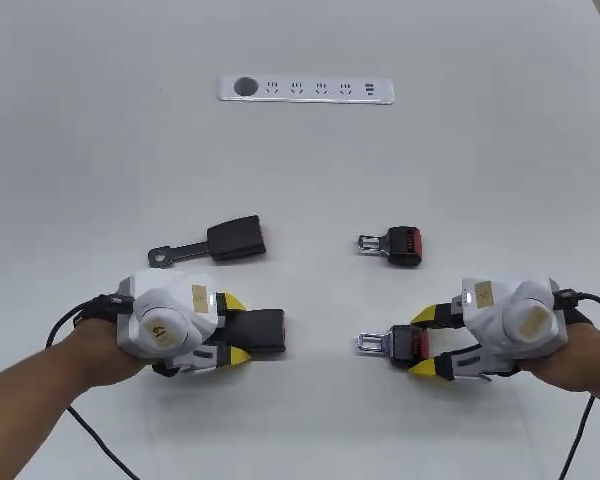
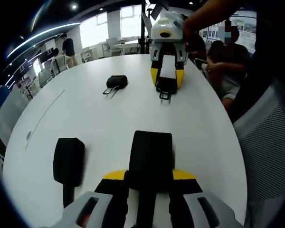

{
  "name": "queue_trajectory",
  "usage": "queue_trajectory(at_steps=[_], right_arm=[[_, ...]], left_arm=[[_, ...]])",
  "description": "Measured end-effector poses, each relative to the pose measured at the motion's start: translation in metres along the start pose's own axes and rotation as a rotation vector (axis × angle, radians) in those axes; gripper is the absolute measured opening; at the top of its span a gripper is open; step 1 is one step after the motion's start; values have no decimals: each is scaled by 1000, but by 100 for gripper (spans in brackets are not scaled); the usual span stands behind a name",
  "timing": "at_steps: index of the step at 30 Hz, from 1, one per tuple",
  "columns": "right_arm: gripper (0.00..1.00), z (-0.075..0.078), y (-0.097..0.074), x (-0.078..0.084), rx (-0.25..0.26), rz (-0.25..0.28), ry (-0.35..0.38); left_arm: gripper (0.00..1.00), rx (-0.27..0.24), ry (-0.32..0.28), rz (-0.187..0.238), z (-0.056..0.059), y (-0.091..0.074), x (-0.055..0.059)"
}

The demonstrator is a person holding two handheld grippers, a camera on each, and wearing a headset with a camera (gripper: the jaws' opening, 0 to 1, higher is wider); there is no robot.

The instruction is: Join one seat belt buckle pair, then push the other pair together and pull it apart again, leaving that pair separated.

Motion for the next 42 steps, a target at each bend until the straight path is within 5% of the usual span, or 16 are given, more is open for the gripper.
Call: queue_trajectory(at_steps=[12, 23, 42], right_arm=[[33, 1, 2, -5, -19, -27, -26], [33, 3, 1, -3, -25, 52, -13], [32, -1, 13, -23, -25, 74, -30]], left_arm=[[33, 40, 46, -33, 0, 0, -1], [33, 47, 57, -8, 1, -1, -1], [33, 41, 36, -19, 1, -1, -1]])
Point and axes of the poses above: the centre of the closed fingertips' face, and the gripper's own axes: y roughly forward along the fingers, z roughly to its right, x roughly out of its underside, the point moved 2 cm from there along -y, roughly backward along the fingers, and after that the axes turned 9 degrees about x, right-handed, at the moved point
